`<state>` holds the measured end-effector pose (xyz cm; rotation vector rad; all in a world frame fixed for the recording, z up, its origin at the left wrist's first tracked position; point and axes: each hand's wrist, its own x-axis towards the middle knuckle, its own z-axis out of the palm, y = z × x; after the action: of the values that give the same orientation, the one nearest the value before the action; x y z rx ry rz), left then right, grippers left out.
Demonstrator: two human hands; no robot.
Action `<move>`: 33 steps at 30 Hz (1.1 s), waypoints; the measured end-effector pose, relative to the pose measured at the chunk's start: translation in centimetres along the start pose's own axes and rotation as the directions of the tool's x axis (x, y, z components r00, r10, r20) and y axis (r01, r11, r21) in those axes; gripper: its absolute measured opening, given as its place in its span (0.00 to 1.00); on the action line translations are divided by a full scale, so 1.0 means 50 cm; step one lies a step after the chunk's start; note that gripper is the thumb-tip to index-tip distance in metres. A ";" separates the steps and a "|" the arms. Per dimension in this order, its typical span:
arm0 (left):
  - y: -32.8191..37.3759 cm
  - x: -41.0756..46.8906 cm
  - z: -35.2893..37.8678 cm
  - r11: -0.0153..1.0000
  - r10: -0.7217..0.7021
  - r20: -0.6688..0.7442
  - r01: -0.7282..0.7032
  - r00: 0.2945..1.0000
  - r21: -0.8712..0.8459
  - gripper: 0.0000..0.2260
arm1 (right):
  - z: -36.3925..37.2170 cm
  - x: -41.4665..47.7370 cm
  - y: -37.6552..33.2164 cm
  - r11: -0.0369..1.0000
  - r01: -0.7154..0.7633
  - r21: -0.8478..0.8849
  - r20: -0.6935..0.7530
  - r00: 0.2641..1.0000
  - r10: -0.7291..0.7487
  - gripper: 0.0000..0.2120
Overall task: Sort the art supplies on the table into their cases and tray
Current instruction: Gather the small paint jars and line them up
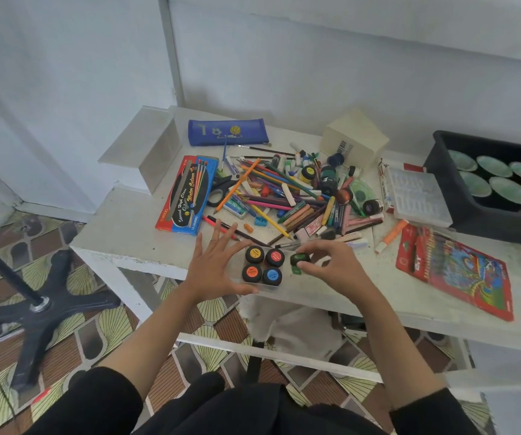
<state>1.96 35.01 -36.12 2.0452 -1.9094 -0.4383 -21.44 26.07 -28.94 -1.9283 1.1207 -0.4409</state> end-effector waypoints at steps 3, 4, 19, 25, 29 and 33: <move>0.001 -0.002 -0.001 1.000 -0.001 -0.006 0.001 1.000 -0.001 0.54 | 0.017 -0.004 0.002 0.997 -0.054 -0.056 0.127 0.990 0.061 0.13; 0.001 -0.002 -0.002 1.000 -0.001 -0.005 0.001 1.000 -0.001 0.54 | 0.019 -0.004 0.002 0.995 -0.056 -0.085 0.159 0.985 0.069 0.14; 0.001 -0.003 -0.006 0.995 -0.005 -0.022 0.003 1.000 -0.102 0.46 | -0.010 0.011 -0.006 0.990 -0.054 -0.132 0.319 0.943 0.094 0.20; -0.005 -0.002 -0.001 0.991 -0.010 -0.044 0.004 0.999 -0.135 0.43 | -0.088 0.071 -0.003 0.992 -0.043 -0.119 -0.072 0.997 0.034 0.03; -0.005 -0.002 0.001 0.990 -0.010 -0.043 0.004 0.999 -0.143 0.44 | -0.167 0.156 0.063 0.949 -0.190 -0.250 -0.373 0.924 0.087 0.10; -0.003 -0.004 -0.001 0.989 -0.022 -0.026 0.018 0.999 -0.145 0.42 | -0.207 0.220 0.127 0.740 -0.383 -0.553 -0.298 0.920 0.254 0.22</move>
<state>2.09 35.21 -36.13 1.9680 -1.7875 -0.5346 -25.65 10.26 -29.16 -2.1847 1.8748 -0.0790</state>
